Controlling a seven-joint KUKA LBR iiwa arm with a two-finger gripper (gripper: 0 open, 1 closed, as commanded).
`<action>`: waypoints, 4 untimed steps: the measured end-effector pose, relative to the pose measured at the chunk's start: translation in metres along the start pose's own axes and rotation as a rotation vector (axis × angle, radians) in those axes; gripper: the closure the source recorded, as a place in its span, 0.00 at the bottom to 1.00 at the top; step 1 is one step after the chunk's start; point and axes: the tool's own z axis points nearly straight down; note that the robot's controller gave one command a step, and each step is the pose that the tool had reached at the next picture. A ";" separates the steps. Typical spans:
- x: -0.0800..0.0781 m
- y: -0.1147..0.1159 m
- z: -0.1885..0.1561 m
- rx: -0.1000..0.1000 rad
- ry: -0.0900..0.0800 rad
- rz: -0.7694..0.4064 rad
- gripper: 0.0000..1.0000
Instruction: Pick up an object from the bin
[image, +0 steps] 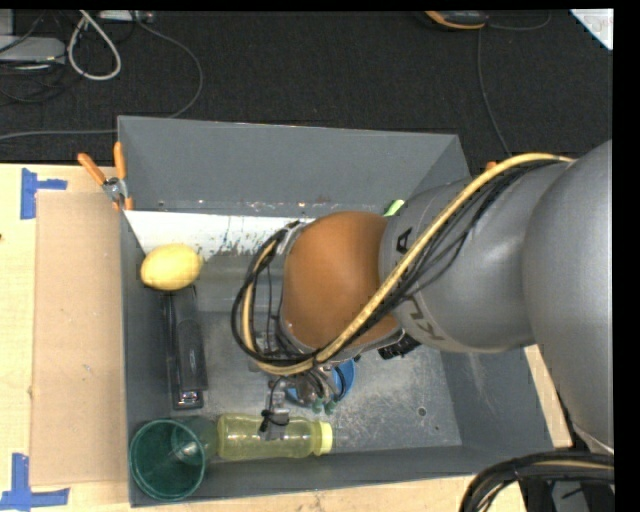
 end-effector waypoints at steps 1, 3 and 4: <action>-0.002 -0.001 -0.003 -0.001 -0.006 0.005 0.00; 0.021 0.000 0.077 -0.002 -0.022 -0.147 0.00; 0.019 -0.002 0.076 -0.006 -0.028 -0.215 0.00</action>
Offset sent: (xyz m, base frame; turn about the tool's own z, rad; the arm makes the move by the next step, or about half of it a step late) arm -0.0268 -0.0037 -0.0792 -0.2268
